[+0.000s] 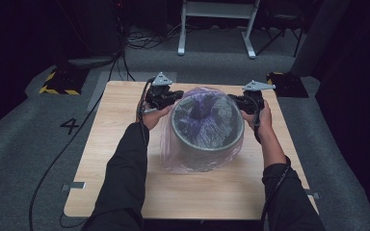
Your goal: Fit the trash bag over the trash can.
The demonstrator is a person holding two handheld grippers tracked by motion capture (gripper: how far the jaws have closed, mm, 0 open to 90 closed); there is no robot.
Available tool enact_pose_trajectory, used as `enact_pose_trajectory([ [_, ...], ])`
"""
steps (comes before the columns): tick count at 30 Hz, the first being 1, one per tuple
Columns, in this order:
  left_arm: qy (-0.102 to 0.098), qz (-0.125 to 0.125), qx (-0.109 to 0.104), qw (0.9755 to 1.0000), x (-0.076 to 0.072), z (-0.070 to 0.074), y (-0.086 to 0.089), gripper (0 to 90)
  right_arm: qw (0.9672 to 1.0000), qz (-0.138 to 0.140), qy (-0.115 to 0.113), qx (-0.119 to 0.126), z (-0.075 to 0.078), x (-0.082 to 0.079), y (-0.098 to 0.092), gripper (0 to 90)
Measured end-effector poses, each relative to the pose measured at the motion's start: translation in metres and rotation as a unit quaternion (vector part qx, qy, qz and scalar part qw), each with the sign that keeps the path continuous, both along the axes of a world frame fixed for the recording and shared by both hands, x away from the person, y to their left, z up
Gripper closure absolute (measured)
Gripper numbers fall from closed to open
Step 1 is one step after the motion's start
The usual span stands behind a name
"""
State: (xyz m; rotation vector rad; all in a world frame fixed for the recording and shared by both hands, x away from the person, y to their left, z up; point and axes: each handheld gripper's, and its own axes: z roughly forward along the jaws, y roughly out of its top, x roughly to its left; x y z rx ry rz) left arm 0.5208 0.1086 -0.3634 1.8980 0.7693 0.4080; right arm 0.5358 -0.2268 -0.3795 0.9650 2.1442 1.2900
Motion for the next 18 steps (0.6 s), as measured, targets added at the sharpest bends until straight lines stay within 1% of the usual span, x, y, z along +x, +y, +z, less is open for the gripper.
enact_pose_trajectory([
  [1,0.006,0.000,0.001,1.0000,0.001,-0.003,0.000,89.9,1.0000,0.002,0.006,0.002,-0.003,0.001,0.000,86.3],
  [2,0.012,0.001,-0.003,0.9999,0.002,-0.007,-0.001,89.9,1.0000,0.002,0.008,0.002,-0.006,0.001,0.000,86.5],
  [3,0.020,0.004,-0.011,0.9997,0.003,-0.014,0.000,89.9,0.9999,0.001,0.011,0.002,-0.008,0.001,-0.001,86.6],
  [4,0.026,0.005,-0.017,0.9995,0.004,-0.019,0.000,89.9,0.9998,0.002,0.019,0.007,-0.013,0.002,-0.002,86.8],
  [6,0.043,0.010,-0.029,0.9986,0.005,-0.033,0.003,89.9,0.9995,0.005,0.027,0.016,-0.021,0.002,-0.003,86.9],
  [7,0.046,0.010,-0.031,0.9984,0.005,-0.037,0.004,89.9,0.9993,0.004,0.032,0.017,-0.027,0.002,-0.004,86.9],
  [9,0.058,0.013,-0.046,0.9972,0.005,-0.047,0.007,89.9,0.9992,0.005,0.036,0.016,-0.033,0.002,-0.004,86.9],
  [10,0.060,0.012,-0.050,0.9969,0.004,-0.051,0.008,89.9,0.9990,0.006,0.040,0.022,-0.038,0.001,-0.005,87.0],
  [11,0.065,0.017,-0.044,0.9967,0.003,-0.058,0.009,89.9,0.9988,0.006,0.042,0.025,-0.041,0.001,-0.005,87.0],
  [12,0.067,0.018,-0.043,0.9967,0.002,-0.062,0.010,89.9,0.9986,0.007,0.046,0.027,-0.047,0.000,-0.006,87.1],
  [15,0.073,0.018,-0.057,0.9955,-0.003,-0.074,0.014,89.9,0.9980,0.009,0.056,0.027,-0.059,-0.003,-0.006,87.3],
  [18,0.079,0.015,-0.039,0.9960,-0.006,-0.086,0.013,89.9,0.9972,0.007,0.069,0.029,-0.075,-0.004,-0.008,87.1],
])
